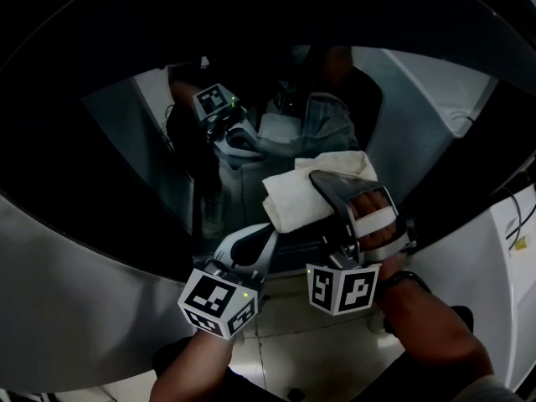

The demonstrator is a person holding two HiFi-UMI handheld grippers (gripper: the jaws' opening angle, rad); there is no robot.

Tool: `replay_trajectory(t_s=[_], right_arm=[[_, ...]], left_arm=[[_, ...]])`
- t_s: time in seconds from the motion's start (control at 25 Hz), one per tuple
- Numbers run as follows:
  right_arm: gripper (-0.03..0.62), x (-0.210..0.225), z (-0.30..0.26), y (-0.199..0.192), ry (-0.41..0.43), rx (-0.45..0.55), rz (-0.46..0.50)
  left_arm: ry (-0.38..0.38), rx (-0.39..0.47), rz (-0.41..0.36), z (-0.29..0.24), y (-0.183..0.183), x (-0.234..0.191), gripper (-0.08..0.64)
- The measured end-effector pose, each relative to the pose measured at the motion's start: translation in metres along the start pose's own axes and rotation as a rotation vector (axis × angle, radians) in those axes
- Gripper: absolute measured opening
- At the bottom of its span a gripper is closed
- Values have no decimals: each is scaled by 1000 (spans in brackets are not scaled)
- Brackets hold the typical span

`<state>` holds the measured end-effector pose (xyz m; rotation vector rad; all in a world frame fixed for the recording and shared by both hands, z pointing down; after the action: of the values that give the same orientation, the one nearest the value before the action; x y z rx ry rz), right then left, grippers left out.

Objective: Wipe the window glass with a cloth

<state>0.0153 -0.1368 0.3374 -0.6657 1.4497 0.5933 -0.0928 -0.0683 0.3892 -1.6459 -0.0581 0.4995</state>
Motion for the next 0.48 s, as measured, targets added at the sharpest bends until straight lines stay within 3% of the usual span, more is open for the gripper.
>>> replay_trajectory(t_s=[0.48], right_arm=[[83, -27, -1, -10, 60, -4, -7]], left_arm=[[30, -14, -3, -1, 1, -3, 15]])
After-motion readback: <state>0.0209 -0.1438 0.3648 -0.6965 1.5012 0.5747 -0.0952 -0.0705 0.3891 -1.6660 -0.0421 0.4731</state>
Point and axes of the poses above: the fingertips, and each gripper's own axes: z backward along the fingers, x to its right, y out of its top, the point moved 9 cm from there along z, backward along the fingers, and after that the axes turned 7 degrees about z, right-handed, at the moved point
